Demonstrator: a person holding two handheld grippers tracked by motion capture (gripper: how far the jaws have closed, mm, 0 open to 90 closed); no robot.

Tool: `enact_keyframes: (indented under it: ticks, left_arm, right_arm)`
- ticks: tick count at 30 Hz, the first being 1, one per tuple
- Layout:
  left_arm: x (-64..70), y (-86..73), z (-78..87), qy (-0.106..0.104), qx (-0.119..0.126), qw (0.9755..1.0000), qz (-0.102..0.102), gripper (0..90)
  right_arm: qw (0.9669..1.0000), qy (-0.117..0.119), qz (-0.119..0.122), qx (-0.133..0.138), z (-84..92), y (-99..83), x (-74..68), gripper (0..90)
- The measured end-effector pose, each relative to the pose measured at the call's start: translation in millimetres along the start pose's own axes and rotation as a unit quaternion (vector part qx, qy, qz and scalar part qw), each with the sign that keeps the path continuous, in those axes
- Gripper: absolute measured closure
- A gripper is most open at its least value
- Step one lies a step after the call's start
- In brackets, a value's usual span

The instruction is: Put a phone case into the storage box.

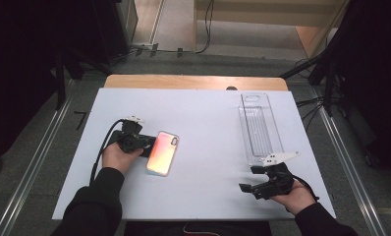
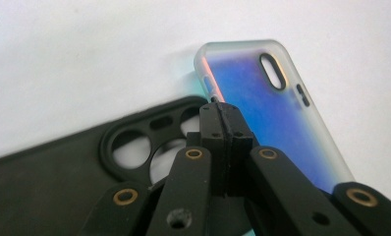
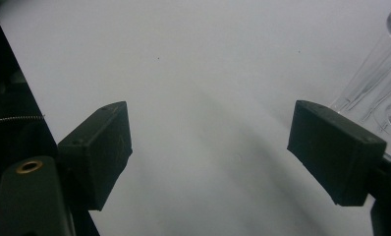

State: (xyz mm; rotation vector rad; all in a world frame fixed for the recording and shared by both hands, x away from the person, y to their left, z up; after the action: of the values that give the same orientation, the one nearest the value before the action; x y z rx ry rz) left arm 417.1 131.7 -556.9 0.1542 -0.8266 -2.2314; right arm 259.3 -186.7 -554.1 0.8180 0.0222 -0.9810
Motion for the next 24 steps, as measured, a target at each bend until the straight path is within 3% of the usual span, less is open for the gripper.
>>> enact_keyframes:
  ticks: [4, 5, 16, 24]
  left_arm:
    - [5.4, 5.3, -7.7, -0.010, 0.005, 0.9999, -0.002, 90.0]
    - [7.5, 6.4, -11.3, -0.011, -0.001, 0.9999, -0.012, 90.0]
    - [7.4, 9.7, -26.7, -0.001, -0.015, 0.9996, -0.023, 90.0]
    - [19.4, 12.6, -32.0, -0.023, -0.012, 0.9993, -0.029, 89.7]
  right_arm:
    - [1.0000, 0.000, -0.001, -0.001, -0.2, -0.3, 0.4, 14.7]
    - [1.0000, 0.000, -0.001, -0.001, -0.2, -0.3, 0.3, 14.7]
    - [1.0000, 0.000, 0.000, -0.005, -0.5, -1.5, 0.1, 14.7]
    - [1.0000, -0.001, 0.001, -0.006, -0.8, -1.9, 0.2, 14.7]
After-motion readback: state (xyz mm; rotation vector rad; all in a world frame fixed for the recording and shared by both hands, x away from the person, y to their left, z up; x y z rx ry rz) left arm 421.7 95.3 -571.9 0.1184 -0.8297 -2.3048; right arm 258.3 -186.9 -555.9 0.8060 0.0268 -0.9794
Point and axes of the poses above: each handheld gripper's, and its own axes: z roughly backward along the jaws, y roughly out of its top, x roughly to its right, the point moved 10 cm from there along -z, roughly forward along the jaws, and after that the axes turned 8 degrees about -z, right-handed, at the moved point
